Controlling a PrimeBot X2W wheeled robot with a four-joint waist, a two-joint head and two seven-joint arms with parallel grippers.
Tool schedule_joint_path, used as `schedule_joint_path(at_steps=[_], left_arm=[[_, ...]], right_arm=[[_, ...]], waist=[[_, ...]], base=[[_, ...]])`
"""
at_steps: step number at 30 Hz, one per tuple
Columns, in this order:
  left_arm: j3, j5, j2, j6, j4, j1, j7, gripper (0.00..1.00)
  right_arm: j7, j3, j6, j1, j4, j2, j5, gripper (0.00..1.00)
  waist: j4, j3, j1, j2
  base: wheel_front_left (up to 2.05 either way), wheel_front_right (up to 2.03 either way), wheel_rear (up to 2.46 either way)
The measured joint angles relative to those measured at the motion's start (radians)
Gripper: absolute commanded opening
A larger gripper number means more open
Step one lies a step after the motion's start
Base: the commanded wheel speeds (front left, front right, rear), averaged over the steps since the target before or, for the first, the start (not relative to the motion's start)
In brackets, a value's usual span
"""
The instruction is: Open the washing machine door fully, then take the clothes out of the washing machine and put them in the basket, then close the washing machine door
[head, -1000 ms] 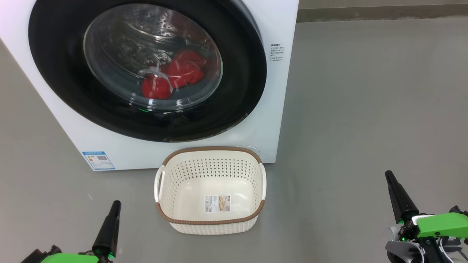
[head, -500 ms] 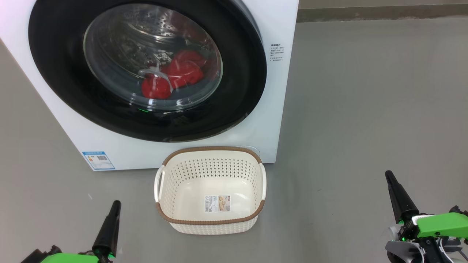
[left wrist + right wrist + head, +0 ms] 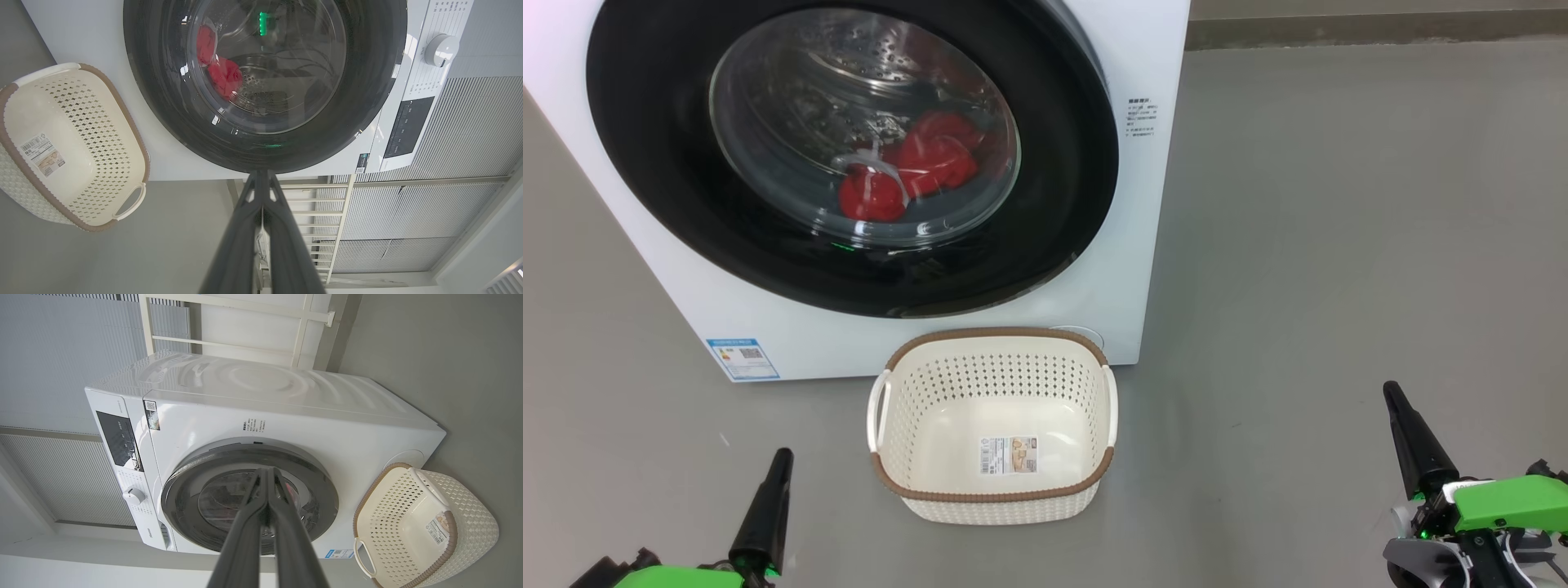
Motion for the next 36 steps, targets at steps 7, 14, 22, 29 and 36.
schedule_joint_path(at_steps=[7, 14, 22, 29, 36], left_arm=[[0.000, 0.000, 0.000, 0.000, 0.000, 0.000, 0.000, 0.00], [0.000, 0.000, 0.000, 0.000, 0.000, 0.000, 0.000, 0.00], [0.000, 0.000, 0.000, 0.000, 0.000, 0.000, 0.000, 0.00], [-0.001, 0.000, -0.001, 0.000, 0.005, 0.001, 0.000, 1.00], [-0.018, 0.001, -0.017, 0.001, 0.061, 0.044, -0.002, 1.00]], right_arm=[[0.000, 0.000, 0.000, 0.000, 0.000, 0.000, 0.000, 0.00], [0.000, 0.000, 0.000, 0.000, 0.000, 0.000, 0.000, 0.00], [0.000, 0.000, 0.000, 0.000, 0.000, 0.000, 0.000, 0.00], [0.000, 0.001, 0.000, 0.001, 0.005, 0.001, 0.000, 1.00], [-0.003, 0.013, 0.000, 0.051, 0.065, 0.024, 0.000, 1.00]], waist=[[0.000, 0.000, 0.0000, 0.0000], [0.000, 0.000, 0.0000, 0.0000], [0.000, 0.000, 0.0000, -0.0001], [0.000, 0.000, 0.0000, 0.0000], [0.000, 0.001, 0.0000, 0.0000]], base=[[0.00, 0.00, 0.00], [0.00, 0.00, 0.00], [0.00, 0.00, 0.00], [0.00, 0.00, 0.00], [0.00, 0.00, 0.00]])
